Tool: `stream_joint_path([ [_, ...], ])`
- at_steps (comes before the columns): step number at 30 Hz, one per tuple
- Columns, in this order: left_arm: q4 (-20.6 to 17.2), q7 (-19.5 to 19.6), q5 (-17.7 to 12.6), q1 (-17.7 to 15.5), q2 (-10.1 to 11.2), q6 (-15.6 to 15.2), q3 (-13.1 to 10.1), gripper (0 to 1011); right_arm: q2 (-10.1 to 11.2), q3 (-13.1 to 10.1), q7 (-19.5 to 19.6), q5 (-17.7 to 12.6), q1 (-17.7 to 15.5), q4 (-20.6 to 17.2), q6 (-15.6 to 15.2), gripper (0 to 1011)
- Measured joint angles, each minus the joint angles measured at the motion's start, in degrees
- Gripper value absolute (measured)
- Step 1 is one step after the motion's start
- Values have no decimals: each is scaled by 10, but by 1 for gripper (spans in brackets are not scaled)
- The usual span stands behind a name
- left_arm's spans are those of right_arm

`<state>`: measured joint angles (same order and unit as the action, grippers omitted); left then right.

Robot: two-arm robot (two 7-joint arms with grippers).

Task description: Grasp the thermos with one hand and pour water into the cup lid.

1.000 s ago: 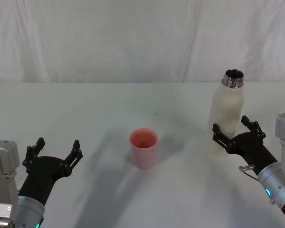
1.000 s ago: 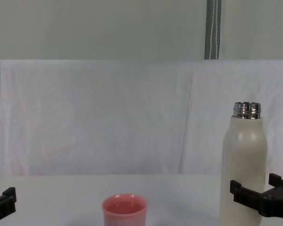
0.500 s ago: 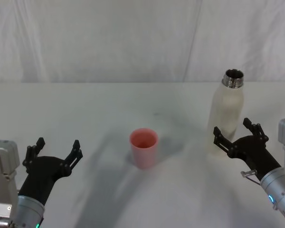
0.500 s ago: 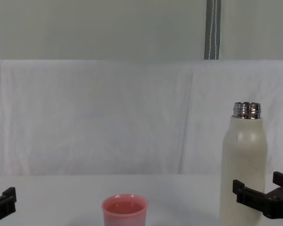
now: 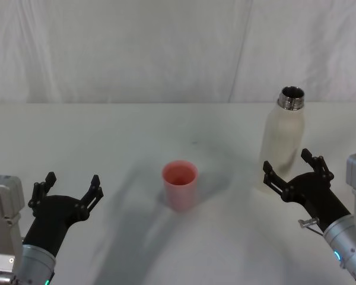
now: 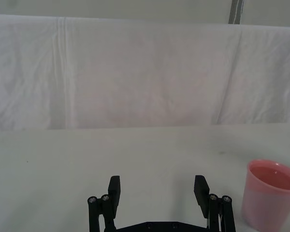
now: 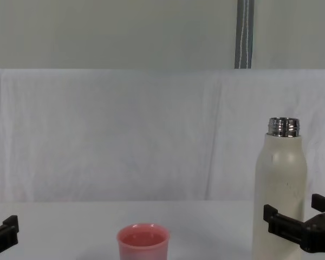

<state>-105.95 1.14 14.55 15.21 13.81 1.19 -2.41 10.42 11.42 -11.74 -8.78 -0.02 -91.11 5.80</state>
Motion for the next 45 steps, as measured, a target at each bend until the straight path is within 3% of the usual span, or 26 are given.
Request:
stream_joint_path([
  [16, 0, 0, 0, 0, 0, 0, 0, 1001, 1, 1, 2, 5, -37, -30, -4, 1000],
  [45, 0, 0, 0, 0, 0, 0, 0, 1001, -10, 9, 5, 4, -56, -29, -5, 1000],
])
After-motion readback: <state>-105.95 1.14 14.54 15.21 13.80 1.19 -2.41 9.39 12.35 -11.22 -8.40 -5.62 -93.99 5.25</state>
